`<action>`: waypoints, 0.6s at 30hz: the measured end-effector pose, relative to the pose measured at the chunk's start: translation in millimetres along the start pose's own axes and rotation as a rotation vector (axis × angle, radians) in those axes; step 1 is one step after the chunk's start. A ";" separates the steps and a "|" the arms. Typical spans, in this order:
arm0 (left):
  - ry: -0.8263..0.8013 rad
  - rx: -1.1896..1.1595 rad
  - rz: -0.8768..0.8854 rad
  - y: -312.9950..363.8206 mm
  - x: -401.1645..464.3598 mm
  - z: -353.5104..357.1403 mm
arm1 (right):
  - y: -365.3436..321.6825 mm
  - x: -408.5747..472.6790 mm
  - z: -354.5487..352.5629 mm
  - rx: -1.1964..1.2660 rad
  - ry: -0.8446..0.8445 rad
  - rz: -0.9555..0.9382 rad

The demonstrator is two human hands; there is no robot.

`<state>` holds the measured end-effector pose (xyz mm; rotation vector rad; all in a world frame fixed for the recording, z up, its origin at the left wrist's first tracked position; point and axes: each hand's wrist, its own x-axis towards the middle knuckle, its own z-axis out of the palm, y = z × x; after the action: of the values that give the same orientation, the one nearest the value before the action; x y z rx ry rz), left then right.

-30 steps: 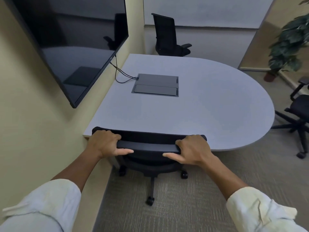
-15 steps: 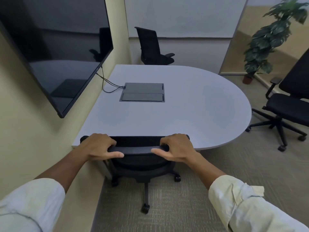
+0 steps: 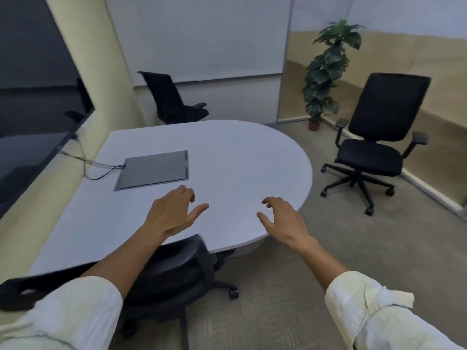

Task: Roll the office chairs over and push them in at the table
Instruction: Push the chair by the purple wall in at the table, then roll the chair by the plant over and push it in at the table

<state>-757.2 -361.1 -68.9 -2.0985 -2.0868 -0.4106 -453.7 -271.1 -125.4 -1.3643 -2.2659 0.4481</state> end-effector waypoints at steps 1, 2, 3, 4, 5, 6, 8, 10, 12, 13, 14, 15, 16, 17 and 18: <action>-0.010 -0.009 0.002 18.3 15.1 8.8 | 22.9 -0.1 -12.3 -0.021 0.010 0.037; -0.019 -0.017 0.011 36.8 30.0 17.7 | 45.0 -0.9 -25.1 -0.036 0.028 0.077; -0.029 -0.022 0.022 55.6 44.6 25.9 | 66.4 -2.4 -38.1 -0.049 0.049 0.118; -0.032 -0.025 0.039 74.8 59.6 33.5 | 87.6 -4.0 -51.2 -0.058 0.070 0.158; -0.032 -0.031 0.056 94.6 75.0 41.1 | 108.5 -6.4 -64.5 -0.065 0.090 0.196; -0.030 -0.041 0.071 115.0 90.7 48.7 | 128.8 -9.2 -77.9 -0.071 0.106 0.229; -0.024 -0.063 0.093 157.1 122.1 62.7 | 167.4 -15.4 -103.7 -0.073 0.131 0.286; -0.023 -0.086 0.114 201.5 153.3 76.4 | 203.9 -22.2 -127.6 -0.083 0.162 0.331; -0.032 -0.118 0.149 245.0 181.2 88.8 | 237.1 -28.5 -149.5 -0.085 0.184 0.384; -0.036 -0.137 0.174 265.3 194.1 94.7 | 252.4 -30.9 -159.5 -0.084 0.196 0.410; -0.041 -0.154 0.202 284.7 206.7 100.2 | 267.2 -32.9 -169.0 -0.086 0.211 0.433; -0.048 -0.165 0.231 303.2 218.6 105.2 | 281.2 -34.4 -177.9 -0.088 0.229 0.453; -0.056 -0.172 0.261 320.5 230.6 109.9 | 294.8 -35.1 -186.0 -0.087 0.247 0.475; -0.063 -0.176 0.291 336.3 242.4 114.4 | 307.7 -35.7 -193.1 -0.086 0.263 0.496; -0.068 -0.180 0.317 351.1 254.2 119.1 | 320.3 -36.1 -199.4 -0.087 0.273 0.515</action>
<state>-399.2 -89.4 -76.9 -2.5256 -1.7607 -0.5025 -95.1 -148.5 -122.7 -1.9295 -1.7218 0.3008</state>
